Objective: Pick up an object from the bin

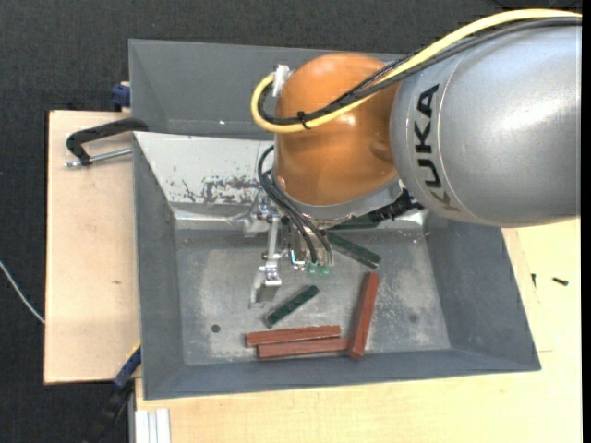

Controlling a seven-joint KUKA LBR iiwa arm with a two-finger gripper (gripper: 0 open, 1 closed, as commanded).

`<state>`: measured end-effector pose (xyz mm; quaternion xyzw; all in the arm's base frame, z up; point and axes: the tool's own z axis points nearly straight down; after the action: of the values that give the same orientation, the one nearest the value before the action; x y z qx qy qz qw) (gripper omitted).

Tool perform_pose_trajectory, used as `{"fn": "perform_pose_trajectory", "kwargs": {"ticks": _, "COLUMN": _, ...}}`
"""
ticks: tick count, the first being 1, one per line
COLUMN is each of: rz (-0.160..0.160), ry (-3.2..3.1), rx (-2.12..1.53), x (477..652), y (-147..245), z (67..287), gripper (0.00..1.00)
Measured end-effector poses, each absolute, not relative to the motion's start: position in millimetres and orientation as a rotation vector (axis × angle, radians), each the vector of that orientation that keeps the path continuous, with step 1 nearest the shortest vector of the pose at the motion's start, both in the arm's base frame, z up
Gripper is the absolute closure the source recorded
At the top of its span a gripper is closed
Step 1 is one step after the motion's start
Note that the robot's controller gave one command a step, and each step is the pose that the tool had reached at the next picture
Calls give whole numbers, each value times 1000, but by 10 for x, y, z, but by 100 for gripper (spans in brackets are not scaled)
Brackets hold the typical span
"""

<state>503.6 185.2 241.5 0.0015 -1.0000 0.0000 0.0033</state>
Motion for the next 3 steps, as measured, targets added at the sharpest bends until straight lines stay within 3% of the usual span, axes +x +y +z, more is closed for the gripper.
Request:
{"fn": "perform_pose_trajectory", "kwargs": {"ticks": 1, "rz": -2, "ry": -3143, "rx": 1, "x": 5054, "y": 1842, "z": 2453, "gripper": 0}}
{"fn": "perform_pose_trajectory", "kwargs": {"ticks": 2, "rz": -5, "ry": -3148, "rx": -26, "x": 5071, "y": 1599, "z": 1926, "gripper": 0}}
{"fn": "perform_pose_trajectory", "kwargs": {"ticks": 3, "rz": -3, "ry": -3146, "rx": 31, "x": 5021, "y": 1484, "z": 1251, "gripper": 0}}
